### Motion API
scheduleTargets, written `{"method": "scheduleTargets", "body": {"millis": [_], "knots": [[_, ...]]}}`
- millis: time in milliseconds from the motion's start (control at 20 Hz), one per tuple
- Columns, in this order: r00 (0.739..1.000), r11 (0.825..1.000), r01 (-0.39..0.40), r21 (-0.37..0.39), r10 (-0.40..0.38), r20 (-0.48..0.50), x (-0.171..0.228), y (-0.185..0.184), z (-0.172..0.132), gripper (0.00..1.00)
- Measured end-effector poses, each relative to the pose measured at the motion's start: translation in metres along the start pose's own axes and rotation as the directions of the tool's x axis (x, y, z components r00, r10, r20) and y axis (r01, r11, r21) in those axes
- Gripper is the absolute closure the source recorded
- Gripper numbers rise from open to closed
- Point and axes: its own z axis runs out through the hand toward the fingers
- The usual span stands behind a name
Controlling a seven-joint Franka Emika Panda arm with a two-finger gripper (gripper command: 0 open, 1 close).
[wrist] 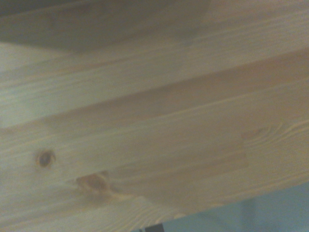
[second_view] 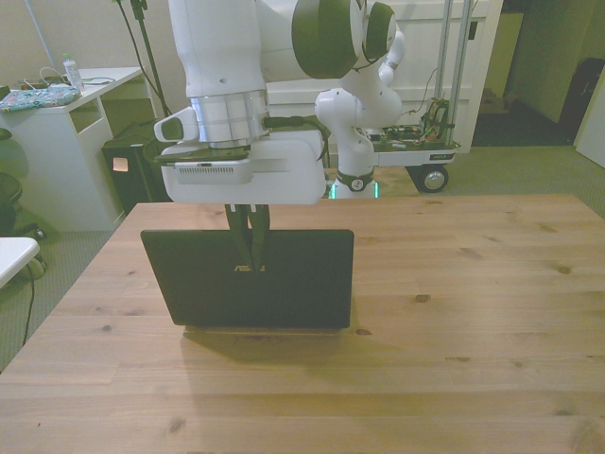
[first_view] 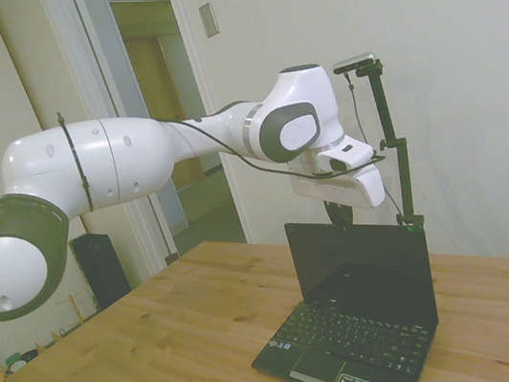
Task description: Close the laptop
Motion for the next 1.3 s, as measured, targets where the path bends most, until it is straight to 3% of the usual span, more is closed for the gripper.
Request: {"method": "scheduleTargets", "body": {"millis": [450,850,1300], "knots": [[0.998,0.997,-0.013,-0.080,0.018,0.068,-0.061,0.060,0.001,1.00],[0.990,0.990,-0.061,-0.124,0.076,0.118,-0.101,0.138,0.073,1.00],[0.994,0.997,-0.024,-0.080,0.032,0.103,-0.126,0.130,0.051,1.00]]}}
